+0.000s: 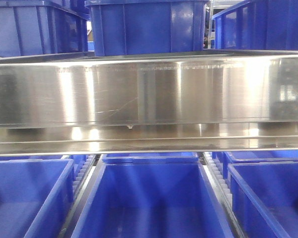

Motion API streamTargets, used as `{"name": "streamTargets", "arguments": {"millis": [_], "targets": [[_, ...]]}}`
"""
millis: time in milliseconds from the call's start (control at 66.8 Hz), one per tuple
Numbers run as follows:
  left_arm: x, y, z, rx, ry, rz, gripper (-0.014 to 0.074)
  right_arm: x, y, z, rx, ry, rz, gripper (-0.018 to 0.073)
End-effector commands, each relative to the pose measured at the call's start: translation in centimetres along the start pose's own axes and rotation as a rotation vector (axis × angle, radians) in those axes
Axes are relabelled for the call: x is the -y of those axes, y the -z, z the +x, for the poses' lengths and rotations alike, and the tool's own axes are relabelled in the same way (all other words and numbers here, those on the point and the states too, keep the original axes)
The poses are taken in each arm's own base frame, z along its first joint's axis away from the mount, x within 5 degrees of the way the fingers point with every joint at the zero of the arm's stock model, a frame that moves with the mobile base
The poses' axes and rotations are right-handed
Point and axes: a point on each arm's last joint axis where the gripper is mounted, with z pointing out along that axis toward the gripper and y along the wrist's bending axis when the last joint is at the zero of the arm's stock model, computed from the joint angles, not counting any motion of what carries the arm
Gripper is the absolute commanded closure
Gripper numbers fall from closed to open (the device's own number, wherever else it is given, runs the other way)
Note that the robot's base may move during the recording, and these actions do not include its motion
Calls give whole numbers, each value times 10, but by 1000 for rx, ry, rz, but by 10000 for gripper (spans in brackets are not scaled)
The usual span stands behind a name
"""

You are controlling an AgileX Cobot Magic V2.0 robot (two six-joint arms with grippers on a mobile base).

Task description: Move two blue bins to right shelf middle

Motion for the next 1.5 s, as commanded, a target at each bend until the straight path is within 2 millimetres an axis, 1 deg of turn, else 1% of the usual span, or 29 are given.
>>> {"name": "streamTargets", "arguments": {"millis": [0,1482], "targets": [[3,7,-11,98,-2,48,707,-9,17,-17,155,-8,-82,722],[3,7,-11,100,-3,46,707,-9,17,-17,157,-8,-83,722]]}}
